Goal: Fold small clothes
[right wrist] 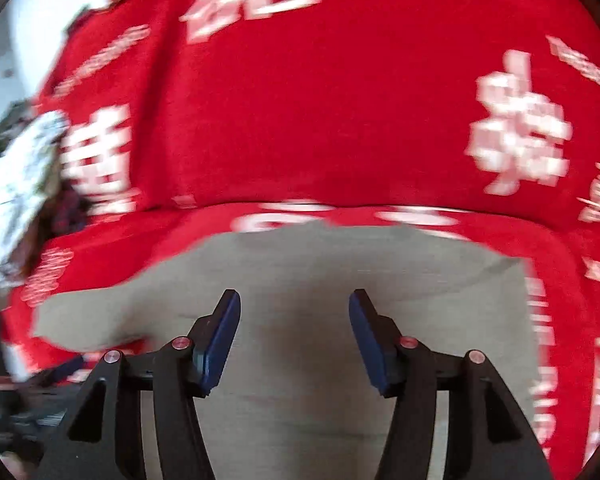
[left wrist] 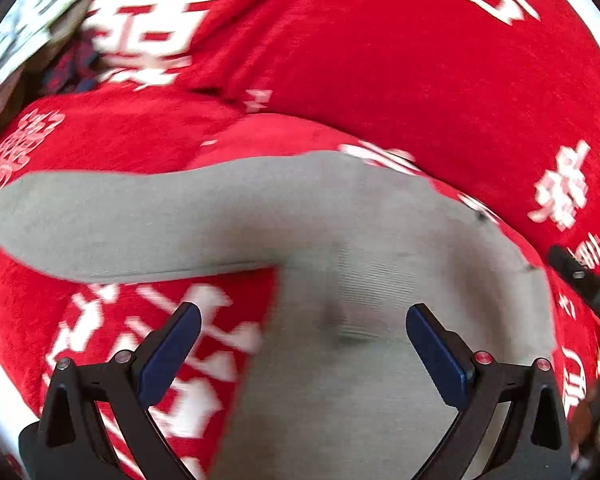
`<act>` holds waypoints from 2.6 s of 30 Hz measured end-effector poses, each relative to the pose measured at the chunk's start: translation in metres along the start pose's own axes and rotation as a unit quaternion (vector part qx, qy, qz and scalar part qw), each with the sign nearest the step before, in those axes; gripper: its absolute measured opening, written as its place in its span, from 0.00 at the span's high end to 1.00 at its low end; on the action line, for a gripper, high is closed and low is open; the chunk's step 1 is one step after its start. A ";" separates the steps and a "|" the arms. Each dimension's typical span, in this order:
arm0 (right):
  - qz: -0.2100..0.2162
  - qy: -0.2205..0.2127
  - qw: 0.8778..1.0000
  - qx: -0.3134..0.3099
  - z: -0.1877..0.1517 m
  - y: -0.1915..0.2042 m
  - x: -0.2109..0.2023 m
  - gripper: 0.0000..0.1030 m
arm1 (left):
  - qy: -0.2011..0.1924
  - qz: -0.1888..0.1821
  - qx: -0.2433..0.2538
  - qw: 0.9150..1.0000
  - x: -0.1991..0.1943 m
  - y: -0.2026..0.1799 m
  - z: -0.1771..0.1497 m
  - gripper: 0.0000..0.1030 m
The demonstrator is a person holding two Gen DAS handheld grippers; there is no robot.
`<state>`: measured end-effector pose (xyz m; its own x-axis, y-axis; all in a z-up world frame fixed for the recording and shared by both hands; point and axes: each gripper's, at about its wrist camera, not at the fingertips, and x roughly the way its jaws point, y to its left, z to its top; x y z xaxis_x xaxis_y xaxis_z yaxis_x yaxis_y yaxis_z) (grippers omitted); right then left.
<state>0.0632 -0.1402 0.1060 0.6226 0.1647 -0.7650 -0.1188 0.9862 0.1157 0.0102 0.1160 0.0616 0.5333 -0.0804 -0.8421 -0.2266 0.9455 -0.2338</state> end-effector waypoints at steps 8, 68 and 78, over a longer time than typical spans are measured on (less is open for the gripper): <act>-0.052 0.068 0.995 0.059 -0.039 -0.121 0.029 0.41 | 0.046 -0.021 0.118 0.992 0.044 -0.109 -0.010 0.00; 0.002 0.082 0.996 -0.042 -0.069 0.016 0.052 0.33 | -0.017 0.122 -0.009 0.992 0.008 0.030 -0.021 0.00; 0.009 0.052 0.994 -0.096 -0.071 0.055 0.036 0.32 | -0.044 0.214 -0.244 0.945 -0.001 0.217 -0.001 0.00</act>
<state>0.0248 -0.0814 0.0397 0.5365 0.1693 -0.8268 -0.2802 0.9598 0.0147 -0.0401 0.3209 0.0112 0.3688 0.3224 -0.8718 -0.7740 0.6259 -0.0959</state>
